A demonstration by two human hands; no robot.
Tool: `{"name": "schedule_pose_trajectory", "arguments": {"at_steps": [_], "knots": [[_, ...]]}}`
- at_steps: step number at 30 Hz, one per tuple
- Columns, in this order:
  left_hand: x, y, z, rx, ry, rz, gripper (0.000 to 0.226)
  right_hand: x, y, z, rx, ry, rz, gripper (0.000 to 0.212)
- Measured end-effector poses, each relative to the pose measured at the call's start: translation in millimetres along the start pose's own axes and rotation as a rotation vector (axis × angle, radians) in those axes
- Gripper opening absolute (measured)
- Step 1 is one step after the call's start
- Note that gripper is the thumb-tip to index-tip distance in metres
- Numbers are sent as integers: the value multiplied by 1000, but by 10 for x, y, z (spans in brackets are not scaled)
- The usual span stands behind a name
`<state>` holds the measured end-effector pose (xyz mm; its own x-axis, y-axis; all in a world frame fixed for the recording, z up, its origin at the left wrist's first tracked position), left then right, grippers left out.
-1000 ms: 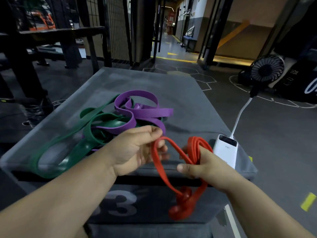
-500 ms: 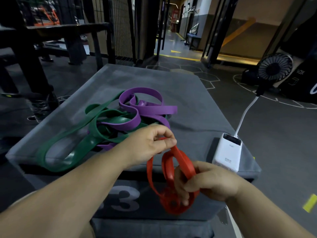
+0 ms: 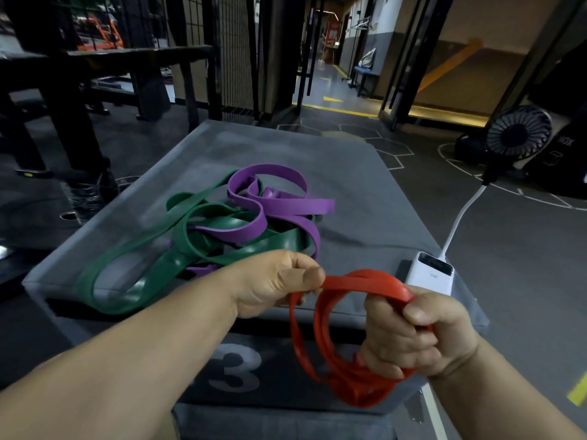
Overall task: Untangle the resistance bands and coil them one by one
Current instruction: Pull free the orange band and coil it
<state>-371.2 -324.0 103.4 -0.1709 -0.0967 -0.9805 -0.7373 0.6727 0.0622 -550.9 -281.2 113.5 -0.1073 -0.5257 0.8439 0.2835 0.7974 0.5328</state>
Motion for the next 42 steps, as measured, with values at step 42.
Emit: {"name": "schedule_pose_trajectory", "arguments": {"at_steps": [42], "knots": [[-48, 202, -41, -108, 163, -375, 52, 70, -116, 71, -13, 65, -104, 9]]}}
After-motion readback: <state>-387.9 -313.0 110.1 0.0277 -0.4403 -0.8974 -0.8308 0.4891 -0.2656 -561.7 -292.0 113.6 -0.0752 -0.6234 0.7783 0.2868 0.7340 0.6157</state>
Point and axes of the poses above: each hand's wrist, its own z-axis away from the middle knuckle, its own y-axis out of the palm, x = y × z, the point moved 2 cm from there along -z, towards the middle knuckle, and after that the axes turned 11 degrees about y, right-handed, at the moved point
